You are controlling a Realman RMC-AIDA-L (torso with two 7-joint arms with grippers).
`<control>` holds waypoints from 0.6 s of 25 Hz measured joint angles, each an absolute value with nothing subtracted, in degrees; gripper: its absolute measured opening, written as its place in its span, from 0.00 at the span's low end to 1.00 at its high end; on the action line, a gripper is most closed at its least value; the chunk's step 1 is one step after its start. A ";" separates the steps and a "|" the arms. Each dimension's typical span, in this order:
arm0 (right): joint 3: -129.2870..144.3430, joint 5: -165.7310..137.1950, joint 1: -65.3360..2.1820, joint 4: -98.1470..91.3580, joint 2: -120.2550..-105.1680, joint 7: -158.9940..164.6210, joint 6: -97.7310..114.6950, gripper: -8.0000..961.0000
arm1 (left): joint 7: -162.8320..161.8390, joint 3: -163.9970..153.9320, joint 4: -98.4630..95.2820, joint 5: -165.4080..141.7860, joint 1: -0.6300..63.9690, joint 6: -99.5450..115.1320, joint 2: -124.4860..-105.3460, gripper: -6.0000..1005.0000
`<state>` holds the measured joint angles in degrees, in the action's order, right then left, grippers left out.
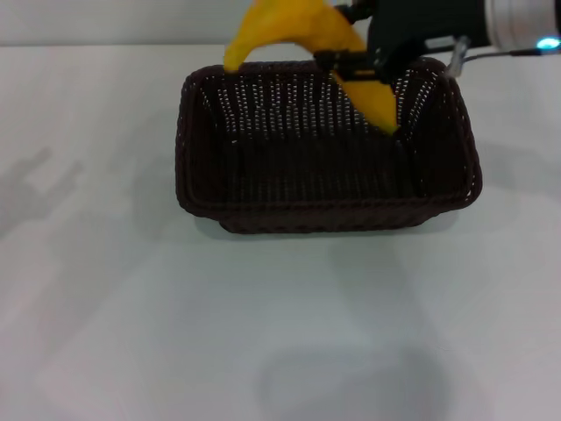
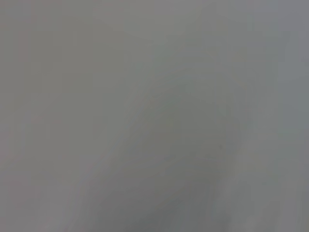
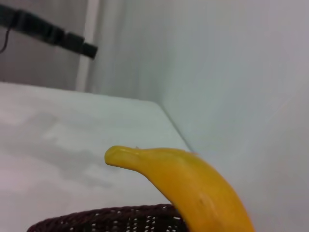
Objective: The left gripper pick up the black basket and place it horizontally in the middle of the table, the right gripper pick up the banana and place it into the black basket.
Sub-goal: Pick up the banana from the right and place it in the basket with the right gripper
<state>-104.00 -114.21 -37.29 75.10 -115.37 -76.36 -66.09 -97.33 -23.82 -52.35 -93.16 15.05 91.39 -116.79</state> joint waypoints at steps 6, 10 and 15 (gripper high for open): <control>-99.97 -113.93 -36.70 73.68 -115.45 -78.59 -60.88 0.59 | -97.28 -23.82 -52.30 -93.15 14.94 91.35 -116.98 0.66; -99.67 -113.67 -35.50 73.98 -115.51 -78.81 -58.80 0.60 | -97.08 -23.82 -52.29 -93.16 14.91 91.32 -116.99 0.66; -104.43 -108.32 -31.31 74.40 -115.14 -81.77 -59.88 0.67 | -95.89 -23.61 -52.28 -93.17 14.46 91.08 -117.00 0.66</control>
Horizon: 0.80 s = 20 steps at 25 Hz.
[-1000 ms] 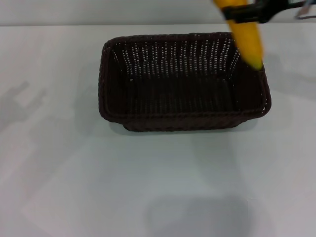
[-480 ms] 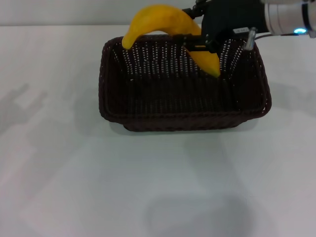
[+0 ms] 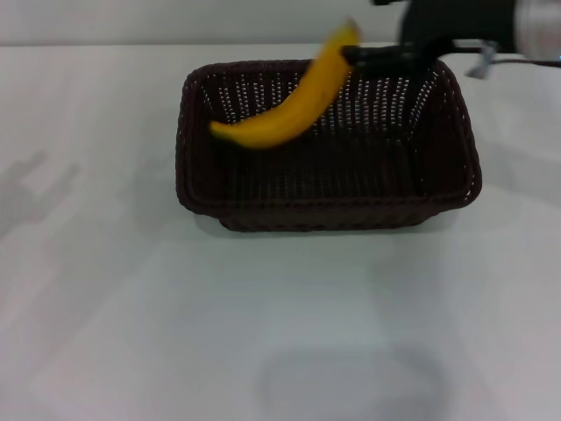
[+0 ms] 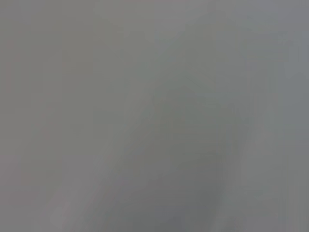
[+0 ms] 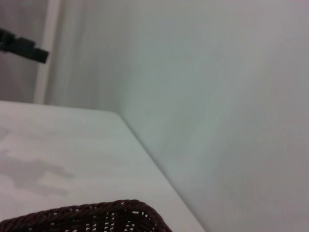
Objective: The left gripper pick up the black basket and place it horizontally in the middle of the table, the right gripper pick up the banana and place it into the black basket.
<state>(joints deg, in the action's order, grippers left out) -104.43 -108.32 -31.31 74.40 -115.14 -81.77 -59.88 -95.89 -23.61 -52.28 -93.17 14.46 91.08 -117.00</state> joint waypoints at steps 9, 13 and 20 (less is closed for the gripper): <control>-121.20 -96.45 -24.13 68.11 -114.99 -82.57 -64.82 0.87 | -91.22 -22.54 -47.26 -90.46 14.41 91.02 -116.36 0.66; -130.57 -91.73 -23.82 59.31 -113.94 -81.12 -70.08 0.89 | -87.08 -21.19 -44.11 -90.09 14.41 91.02 -116.28 0.66; -142.87 -89.16 -22.12 47.64 -113.56 -89.31 -78.50 0.89 | -76.90 -16.65 -38.18 -88.57 12.56 91.51 -116.66 0.66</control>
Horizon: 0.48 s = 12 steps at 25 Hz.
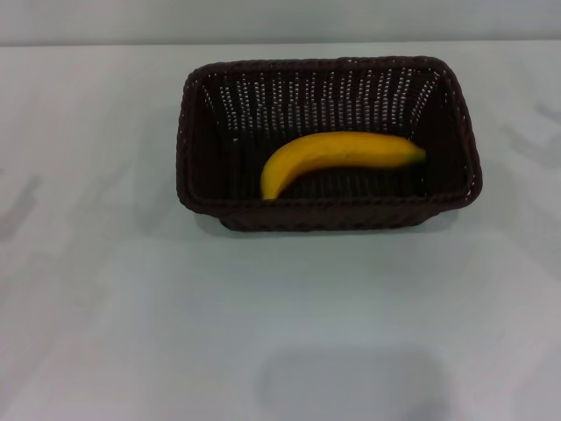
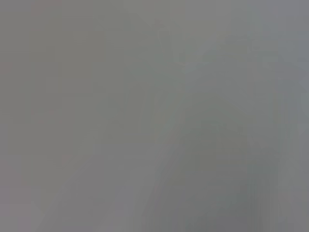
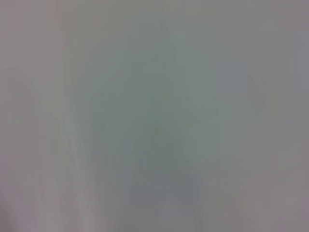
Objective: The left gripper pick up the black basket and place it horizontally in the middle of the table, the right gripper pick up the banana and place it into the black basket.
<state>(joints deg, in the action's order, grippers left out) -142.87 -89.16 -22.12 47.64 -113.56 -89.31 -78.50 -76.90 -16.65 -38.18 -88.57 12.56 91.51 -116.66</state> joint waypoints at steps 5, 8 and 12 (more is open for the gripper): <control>-145.00 -83.44 -20.04 40.07 -113.15 -96.49 -77.18 0.89 | -69.57 -16.26 -35.13 -83.03 8.95 92.08 -117.68 0.65; -145.06 -80.21 -19.67 36.81 -112.40 -97.73 -75.51 0.89 | -66.32 -15.66 -34.10 -80.52 6.97 92.24 -118.49 0.65; -145.50 -79.26 -19.74 35.65 -112.37 -101.74 -73.32 0.89 | -61.16 -12.99 -30.55 -79.31 5.98 92.27 -118.72 0.65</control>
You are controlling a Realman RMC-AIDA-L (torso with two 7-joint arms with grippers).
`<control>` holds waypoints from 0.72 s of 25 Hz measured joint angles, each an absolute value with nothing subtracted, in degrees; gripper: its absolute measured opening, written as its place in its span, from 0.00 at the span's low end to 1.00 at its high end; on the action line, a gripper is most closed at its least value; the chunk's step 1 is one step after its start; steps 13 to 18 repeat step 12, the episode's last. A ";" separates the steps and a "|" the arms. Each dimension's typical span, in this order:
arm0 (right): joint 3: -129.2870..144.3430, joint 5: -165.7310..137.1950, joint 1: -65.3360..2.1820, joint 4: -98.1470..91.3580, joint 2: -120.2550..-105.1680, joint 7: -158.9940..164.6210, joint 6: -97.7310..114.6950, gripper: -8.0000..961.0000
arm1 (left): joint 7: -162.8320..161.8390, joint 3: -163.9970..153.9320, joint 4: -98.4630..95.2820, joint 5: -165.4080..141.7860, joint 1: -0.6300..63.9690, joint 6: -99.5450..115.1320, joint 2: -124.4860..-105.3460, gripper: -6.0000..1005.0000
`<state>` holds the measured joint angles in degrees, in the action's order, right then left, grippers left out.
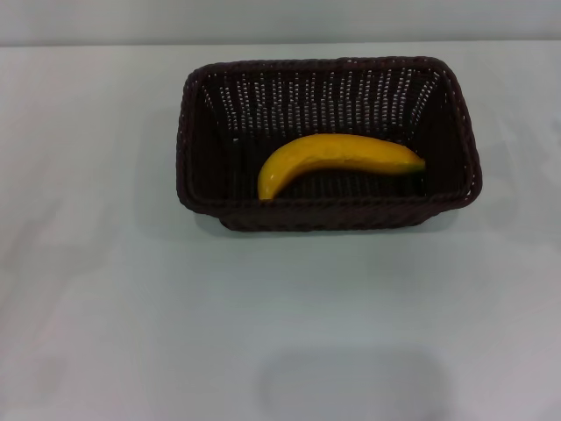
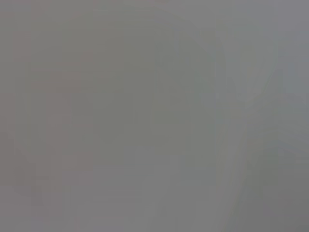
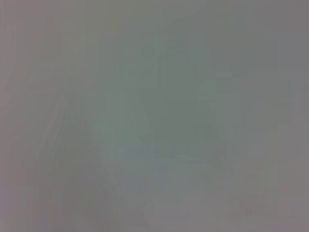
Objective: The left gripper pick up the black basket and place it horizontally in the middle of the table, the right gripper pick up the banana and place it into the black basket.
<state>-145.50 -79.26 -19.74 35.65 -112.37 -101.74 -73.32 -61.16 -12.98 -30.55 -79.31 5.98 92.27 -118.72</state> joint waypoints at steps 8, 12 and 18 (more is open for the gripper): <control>-145.87 -75.28 -20.00 35.72 -113.16 -125.68 -66.57 0.89 | -59.09 -12.47 -27.67 -76.68 5.99 92.47 -118.83 0.65; -145.87 -74.04 -20.22 35.54 -112.86 -128.38 -64.10 0.89 | -57.12 -12.21 -25.18 -74.54 6.61 92.47 -118.75 0.65; -145.87 -74.04 -20.22 35.54 -112.86 -128.38 -64.10 0.89 | -57.12 -12.21 -25.18 -74.54 6.61 92.47 -118.75 0.65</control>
